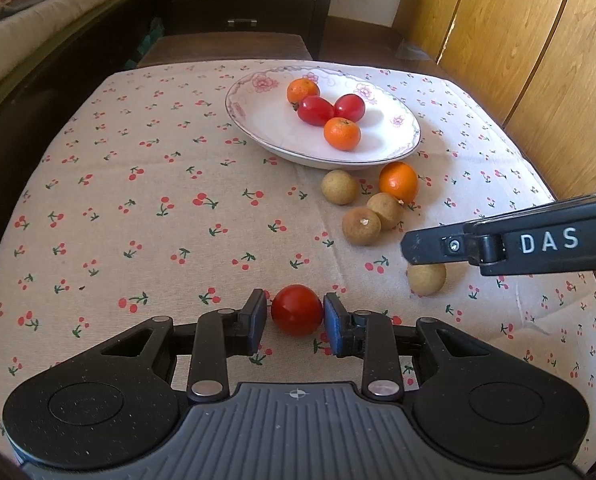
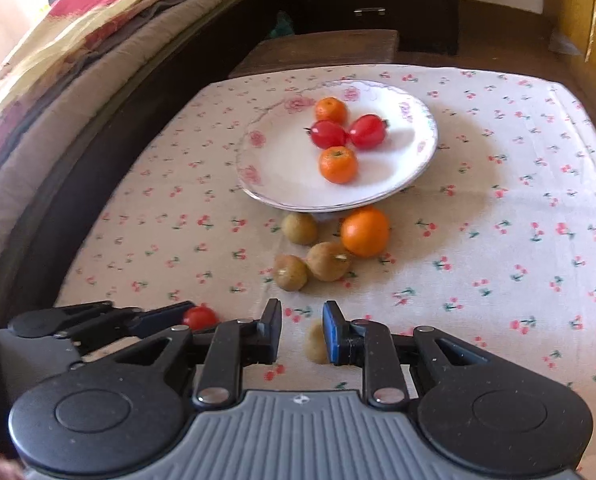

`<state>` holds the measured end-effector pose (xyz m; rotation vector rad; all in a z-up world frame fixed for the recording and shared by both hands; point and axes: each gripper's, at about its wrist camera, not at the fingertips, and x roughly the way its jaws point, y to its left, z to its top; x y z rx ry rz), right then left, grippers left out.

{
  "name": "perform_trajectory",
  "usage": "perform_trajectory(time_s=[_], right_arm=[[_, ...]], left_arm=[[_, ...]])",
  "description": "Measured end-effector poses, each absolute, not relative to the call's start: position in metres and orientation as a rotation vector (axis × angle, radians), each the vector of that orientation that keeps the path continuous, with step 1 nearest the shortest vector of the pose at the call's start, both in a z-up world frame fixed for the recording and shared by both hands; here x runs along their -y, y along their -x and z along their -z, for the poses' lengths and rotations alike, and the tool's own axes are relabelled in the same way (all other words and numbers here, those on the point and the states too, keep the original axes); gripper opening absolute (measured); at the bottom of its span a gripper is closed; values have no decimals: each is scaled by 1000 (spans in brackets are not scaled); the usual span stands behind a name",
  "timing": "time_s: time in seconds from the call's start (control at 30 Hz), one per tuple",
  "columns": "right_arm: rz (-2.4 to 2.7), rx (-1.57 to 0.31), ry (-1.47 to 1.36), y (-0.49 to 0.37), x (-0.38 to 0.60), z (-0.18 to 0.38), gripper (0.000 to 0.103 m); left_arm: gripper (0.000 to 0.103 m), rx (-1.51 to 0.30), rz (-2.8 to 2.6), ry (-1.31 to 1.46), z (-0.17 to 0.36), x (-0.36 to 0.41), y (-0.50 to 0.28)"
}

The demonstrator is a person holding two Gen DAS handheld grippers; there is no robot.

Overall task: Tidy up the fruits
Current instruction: 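Carry the held tomato and kiwi over the white plate with both tools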

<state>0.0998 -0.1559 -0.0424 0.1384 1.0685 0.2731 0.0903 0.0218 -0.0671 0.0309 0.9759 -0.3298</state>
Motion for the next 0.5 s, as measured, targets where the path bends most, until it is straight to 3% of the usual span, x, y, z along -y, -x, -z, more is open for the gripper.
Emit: perform_trajectory(time_s=[0.2, 0.5], right_arm=[[-240, -1089, -62, -103, 149, 51, 32], [-249, -1115, -16, -102, 150, 60, 29]], left_arm=[[39, -975, 328, -34, 67, -20, -91], [35, -966, 309, -66, 68, -14, -93]])
